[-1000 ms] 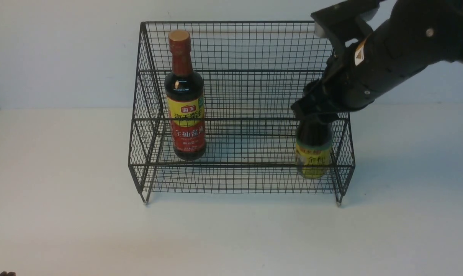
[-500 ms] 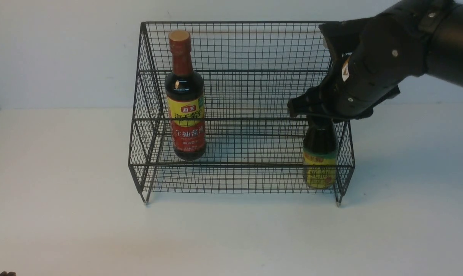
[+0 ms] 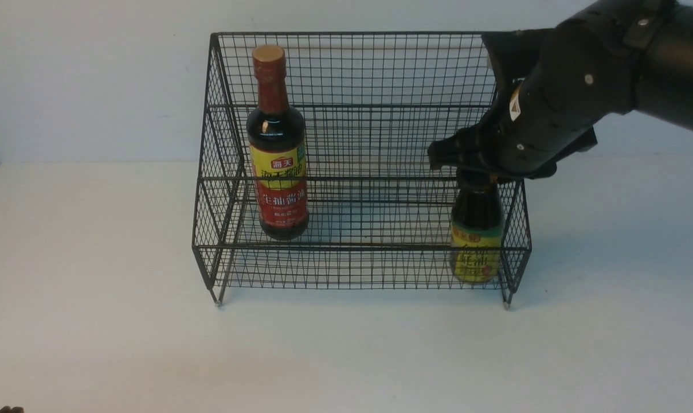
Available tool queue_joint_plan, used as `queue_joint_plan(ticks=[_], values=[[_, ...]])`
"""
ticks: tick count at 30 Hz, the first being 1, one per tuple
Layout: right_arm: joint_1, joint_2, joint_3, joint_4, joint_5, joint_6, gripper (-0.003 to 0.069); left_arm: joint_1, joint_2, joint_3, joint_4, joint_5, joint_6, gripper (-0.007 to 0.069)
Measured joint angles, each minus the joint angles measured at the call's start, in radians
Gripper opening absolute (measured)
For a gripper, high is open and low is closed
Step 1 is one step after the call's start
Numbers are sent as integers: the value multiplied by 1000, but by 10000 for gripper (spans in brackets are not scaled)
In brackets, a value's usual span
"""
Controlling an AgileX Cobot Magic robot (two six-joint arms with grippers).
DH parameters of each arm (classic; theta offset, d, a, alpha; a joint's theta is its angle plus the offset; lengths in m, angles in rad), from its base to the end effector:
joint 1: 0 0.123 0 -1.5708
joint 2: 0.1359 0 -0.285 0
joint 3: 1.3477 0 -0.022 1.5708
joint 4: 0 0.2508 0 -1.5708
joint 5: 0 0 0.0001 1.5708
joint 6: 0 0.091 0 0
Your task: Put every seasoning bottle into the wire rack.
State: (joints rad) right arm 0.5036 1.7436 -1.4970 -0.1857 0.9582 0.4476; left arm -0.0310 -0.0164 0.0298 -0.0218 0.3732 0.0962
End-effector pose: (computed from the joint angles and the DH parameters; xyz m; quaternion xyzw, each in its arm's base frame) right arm 0.3374 0.1702 0.2958 -0.0621 0.9689 0.0261 0.2382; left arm 0.0524 -0.0024 0.1705 0.0453 0.8034 0.0101 0.5937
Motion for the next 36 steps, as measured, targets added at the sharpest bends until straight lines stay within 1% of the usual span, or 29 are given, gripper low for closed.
queue_joint_plan(ticks=[1,2,3,4,5,7,11,16,19,22,23,26,28,29,31,33,34,36], values=[[0,-5,2,1,1,0,384,0,0,0,0,0,0,-5],[0,-8,2,4,1,0,393,0,0,0,0,0,0,-5],[0,-24,4,8,5,0,428,0,0,0,0,0,0,-5],[0,-27,4,9,6,0,431,0,0,0,0,0,0,-5],[0,-49,4,12,8,0,454,0,0,0,0,0,0,-5],[0,-77,4,17,18,0,471,0,0,0,0,0,0,-5],[0,-150,4,34,57,-5,479,0,0,0,0,0,0,-5],[0,-258,4,36,142,-57,479,0,0,0,0,0,0,-5],[0,-375,4,36,260,-137,479,0,0,0,0,0,0,-5],[0,-496,6,37,297,-243,461,0,0,0,0,1,0,-5],[0,-504,7,38,299,-248,458,0,0,0,0,1,0,-5],[0,-615,7,62,307,-295,388,0,0,0,0,1,0,-5],[0,-710,9,91,315,-318,286,0,0,0,0,1,0,-5],[0,-747,12,99,315,-323,250,0,0,0,0,1,0,-5],[0,-823,41,118,316,-331,144,0,0,0,0,1,0,-5],[0,-885,82,124,316,-333,71,0,0,0,0,1,0,-5],[0,-918,100,127,317,-333,42,0,0,0,0,1,0,-5],[0,-982,171,126,319,-335,8,0,0,0,0,1,0,-5]])
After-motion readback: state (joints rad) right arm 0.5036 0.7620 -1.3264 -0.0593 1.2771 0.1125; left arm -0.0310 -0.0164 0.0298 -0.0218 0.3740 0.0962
